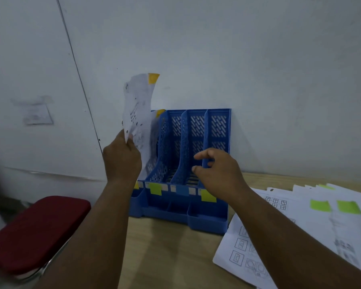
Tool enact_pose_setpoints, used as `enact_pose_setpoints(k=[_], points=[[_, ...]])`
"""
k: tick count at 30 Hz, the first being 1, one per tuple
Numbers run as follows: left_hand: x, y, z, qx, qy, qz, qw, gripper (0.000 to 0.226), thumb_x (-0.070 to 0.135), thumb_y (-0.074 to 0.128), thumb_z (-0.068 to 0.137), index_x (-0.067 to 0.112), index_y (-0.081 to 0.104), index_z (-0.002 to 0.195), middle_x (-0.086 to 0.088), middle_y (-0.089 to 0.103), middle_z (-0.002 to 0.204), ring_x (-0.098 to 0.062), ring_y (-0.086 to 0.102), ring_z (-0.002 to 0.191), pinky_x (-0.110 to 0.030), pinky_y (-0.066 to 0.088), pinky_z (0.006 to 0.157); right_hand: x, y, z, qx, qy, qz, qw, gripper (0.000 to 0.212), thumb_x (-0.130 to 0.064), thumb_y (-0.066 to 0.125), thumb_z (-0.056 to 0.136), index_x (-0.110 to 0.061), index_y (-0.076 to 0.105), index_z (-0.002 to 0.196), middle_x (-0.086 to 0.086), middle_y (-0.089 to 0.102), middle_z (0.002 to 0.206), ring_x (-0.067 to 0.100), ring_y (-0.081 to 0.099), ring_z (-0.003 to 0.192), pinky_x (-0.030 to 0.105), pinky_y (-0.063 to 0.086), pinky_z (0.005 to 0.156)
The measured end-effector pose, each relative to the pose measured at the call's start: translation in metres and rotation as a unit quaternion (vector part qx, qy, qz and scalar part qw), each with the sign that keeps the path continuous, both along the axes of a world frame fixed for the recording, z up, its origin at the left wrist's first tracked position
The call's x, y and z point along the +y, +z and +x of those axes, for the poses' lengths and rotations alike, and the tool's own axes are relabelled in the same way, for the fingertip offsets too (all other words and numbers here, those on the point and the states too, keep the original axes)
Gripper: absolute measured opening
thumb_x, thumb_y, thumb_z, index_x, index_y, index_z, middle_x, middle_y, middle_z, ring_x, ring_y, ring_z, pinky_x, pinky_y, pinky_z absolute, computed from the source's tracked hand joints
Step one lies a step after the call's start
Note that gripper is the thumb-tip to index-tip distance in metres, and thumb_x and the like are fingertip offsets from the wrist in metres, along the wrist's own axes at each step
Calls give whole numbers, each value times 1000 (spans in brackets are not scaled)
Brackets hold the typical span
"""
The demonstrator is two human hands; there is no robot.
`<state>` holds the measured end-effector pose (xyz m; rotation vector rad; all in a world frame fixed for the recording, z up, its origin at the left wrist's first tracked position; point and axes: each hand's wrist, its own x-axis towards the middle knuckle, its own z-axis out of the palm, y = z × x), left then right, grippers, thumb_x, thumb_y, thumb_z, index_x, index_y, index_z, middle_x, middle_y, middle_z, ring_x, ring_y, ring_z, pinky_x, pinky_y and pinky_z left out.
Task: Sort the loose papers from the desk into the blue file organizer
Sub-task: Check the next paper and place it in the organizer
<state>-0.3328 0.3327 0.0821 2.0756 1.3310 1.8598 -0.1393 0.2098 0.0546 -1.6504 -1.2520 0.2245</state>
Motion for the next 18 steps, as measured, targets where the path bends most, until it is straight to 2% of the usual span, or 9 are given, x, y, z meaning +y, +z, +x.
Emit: enact_pose_setpoints(k=[2,7,10,14,18], points=[[9,-2,2,-27,-29,-45,998,29,19,45,107,0,67,108,-12,69,92,-26,64,83,-30,47,72,1,-1,1,2,1,-2,1000,22,-34,74,85,-40,64,104,-11,59,123,10,57,111,40,52,98],[31,-6,4,-54,-84,-122,987,32,22,46,108,7,63,130,-10,67,120,-19,59,106,-27,45,93,2,-4,4,7,-1,-6,1000,21,-33,74,85,-40,65,103,-10,58,125,10,57,110,39,52,97],[46,-9,7,-65,-82,-146,984,34,23,46,108,7,60,135,-14,66,126,-25,60,113,-27,43,94,3,-6,6,8,-1,-5,1000,21,-32,74,86,-39,65,103,-10,59,125,10,56,112,38,51,99],[64,-14,8,-51,-83,-175,980,41,28,46,107,7,54,141,-17,66,124,-34,61,114,-35,49,95,5,-7,8,3,0,-4,1000,21,-31,74,87,-38,65,104,-11,59,125,10,56,114,37,51,99],[70,-28,15,-13,-104,-235,966,35,26,47,107,7,57,135,-17,63,130,-34,57,118,-29,40,92,7,-10,10,6,0,0,1000,20,-30,74,87,-37,66,104,-12,59,124,8,56,112,32,50,97]])
